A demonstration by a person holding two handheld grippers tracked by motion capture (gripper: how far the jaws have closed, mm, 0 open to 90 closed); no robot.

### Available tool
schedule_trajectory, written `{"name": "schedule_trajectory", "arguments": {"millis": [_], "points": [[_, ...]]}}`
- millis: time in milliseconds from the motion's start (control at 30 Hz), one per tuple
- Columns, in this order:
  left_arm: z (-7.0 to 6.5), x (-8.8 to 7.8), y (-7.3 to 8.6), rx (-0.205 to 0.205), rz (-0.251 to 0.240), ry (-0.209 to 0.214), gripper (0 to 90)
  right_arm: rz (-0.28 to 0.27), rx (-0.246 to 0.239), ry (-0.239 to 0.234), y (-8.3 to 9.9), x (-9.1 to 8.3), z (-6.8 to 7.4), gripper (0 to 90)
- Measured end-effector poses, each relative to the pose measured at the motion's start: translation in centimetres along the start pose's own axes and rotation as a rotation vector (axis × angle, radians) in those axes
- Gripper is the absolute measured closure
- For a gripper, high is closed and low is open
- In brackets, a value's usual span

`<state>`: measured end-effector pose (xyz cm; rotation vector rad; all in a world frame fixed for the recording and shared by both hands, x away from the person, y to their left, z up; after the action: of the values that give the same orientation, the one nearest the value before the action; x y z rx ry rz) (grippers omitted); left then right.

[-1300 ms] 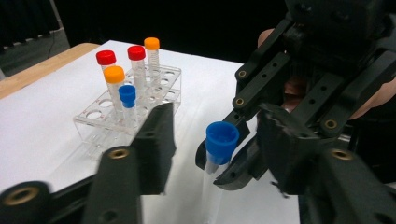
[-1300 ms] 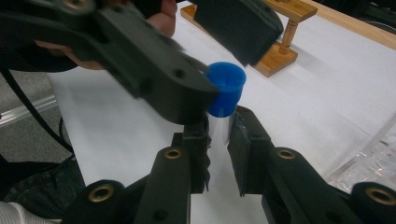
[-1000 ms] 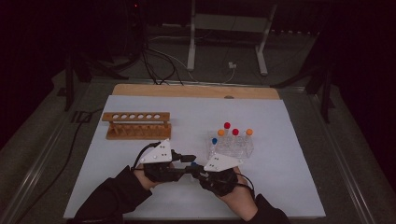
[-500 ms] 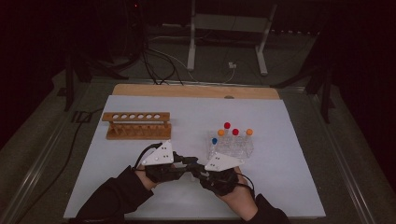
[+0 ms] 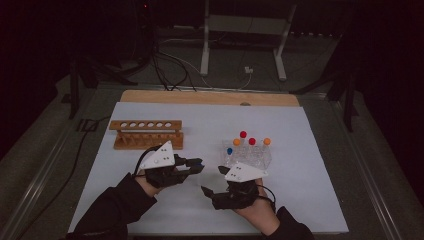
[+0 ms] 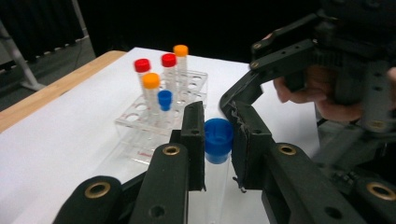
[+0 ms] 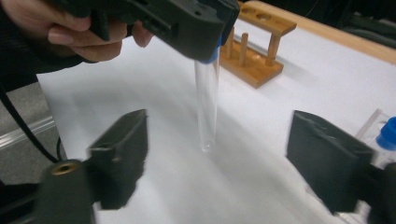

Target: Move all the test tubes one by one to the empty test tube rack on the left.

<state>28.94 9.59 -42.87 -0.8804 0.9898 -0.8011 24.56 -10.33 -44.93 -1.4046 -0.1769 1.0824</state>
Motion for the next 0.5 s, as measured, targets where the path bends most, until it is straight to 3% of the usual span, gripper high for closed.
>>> {"name": "schedule_trajectory", "arguments": {"millis": [33, 200, 233, 500], "points": [[0.2, -0.2, 0.0, -0.004, 0.003, -0.008, 77.6, -0.014, 0.009, -0.009, -0.1, -0.1, 0.0, 14.4], [1.3, -0.9, 0.0, -0.01, 0.012, -0.04, 77.6, -0.03, -0.002, -0.028, -0.2, -0.3, 0.2, 10.2], [1.6, -1.1, 0.0, -0.011, 0.015, -0.048, 77.6, -0.025, -0.008, -0.049, -0.1, -0.3, 0.2, 4.1], [3.5, -2.6, -0.3, -0.006, 0.033, -0.108, 77.6, -0.033, -0.005, -0.087, -0.1, -0.6, 0.1, 0.0]]}}
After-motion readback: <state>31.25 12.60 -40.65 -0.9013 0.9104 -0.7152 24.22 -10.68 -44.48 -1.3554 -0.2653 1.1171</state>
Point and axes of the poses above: each handheld gripper's, and its own axes: x roughly forward along the jaws, y roughly out of its underside, z roughly to its left, the point moved 3 cm from there along x, roughly forward along the jaws, and after that the axes turned 15 degrees about x, right-handed, at the moved point
